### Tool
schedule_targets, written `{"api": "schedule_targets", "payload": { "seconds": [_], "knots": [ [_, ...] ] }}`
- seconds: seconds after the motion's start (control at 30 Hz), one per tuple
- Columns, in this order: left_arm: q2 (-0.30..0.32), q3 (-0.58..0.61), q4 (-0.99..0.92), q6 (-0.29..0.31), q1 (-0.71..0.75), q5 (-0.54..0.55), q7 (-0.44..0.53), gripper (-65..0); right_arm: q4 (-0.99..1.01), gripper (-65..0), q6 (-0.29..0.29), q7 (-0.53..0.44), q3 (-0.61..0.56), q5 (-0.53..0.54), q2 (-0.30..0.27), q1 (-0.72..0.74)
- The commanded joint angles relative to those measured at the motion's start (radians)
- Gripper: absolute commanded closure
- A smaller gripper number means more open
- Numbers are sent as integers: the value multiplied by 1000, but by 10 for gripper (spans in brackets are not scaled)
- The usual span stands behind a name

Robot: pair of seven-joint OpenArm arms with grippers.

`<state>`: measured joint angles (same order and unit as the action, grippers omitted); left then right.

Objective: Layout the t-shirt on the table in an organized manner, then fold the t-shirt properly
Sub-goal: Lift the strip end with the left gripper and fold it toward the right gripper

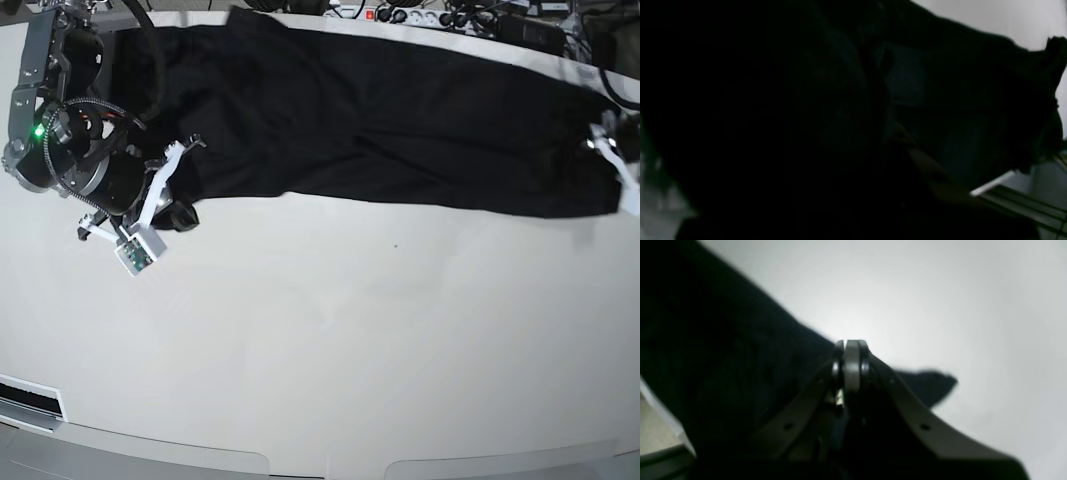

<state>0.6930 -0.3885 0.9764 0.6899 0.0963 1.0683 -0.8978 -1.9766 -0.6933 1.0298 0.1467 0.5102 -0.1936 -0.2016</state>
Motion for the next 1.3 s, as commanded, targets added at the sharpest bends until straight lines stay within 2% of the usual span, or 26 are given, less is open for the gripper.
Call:
{"api": "schedule_targets", "payload": {
  "seconds": [0.0, 0.13, 0.2, 0.3, 0.33, 0.4, 0.47, 0.53, 0.6, 0.77, 0.9, 1.03, 1.27],
  "knots": [
    [41, -13, 12, 8, -9, 23, 14, 0, -18, 0, -5, -15, 4, 18, -6, -9],
    [75, -13, 12, 8, -8, 45, 0, 0, -16, 0, -5, -15, -32, 23, -6, -76],
    [77, -13, 12, 8, -8, 51, -1, 0, -8, 0, -5, -38, -64, -18, -5, -97],
    [76, -13, 12, 8, -8, 108, -41, 0, 63, 0, -5, -129, -132, -130, -6, -104],
    [75, -13, 12, 8, -8, 142, -66, 0, 98, 0, 10, -153, -157, -185, -6, -98],
    [75, -13, 12, 8, -8, 198, -127, 0, 167, 0, 91, -174, -199, -279, -6, -78],
    [79, -13, 12, 8, -8, 234, -154, 0, 230, 0, 143, -174, -227, -333, -6, -55],
    [85, -13, 14, 8, -8, 255, -159, 0, 289, 0, 171, -174, -244, -360, -6, -38],
    [92, -13, 27, 8, -8, 288, -176, 0, 341, 0, 175, -175, -252, -363, -6, -30],
    [108, -14, 115, 8, -8, 413, -322, 0, 426, 0, 153, -182, -252, -358, -6, -31],
    [100, -14, 203, 8, -8, 415, -365, 0, 436, 0, 163, -182, -252, -354, -5, -31],
    [67, -14, 278, 8, 7, 415, -387, 0, 436, 0, 181, -182, -252, -354, -3, -31],
    [-38, -13, 381, 8, 61, 415, -381, 0, 436, 0, 181, -183, -252, -349, 0, -31]
  ]
}}
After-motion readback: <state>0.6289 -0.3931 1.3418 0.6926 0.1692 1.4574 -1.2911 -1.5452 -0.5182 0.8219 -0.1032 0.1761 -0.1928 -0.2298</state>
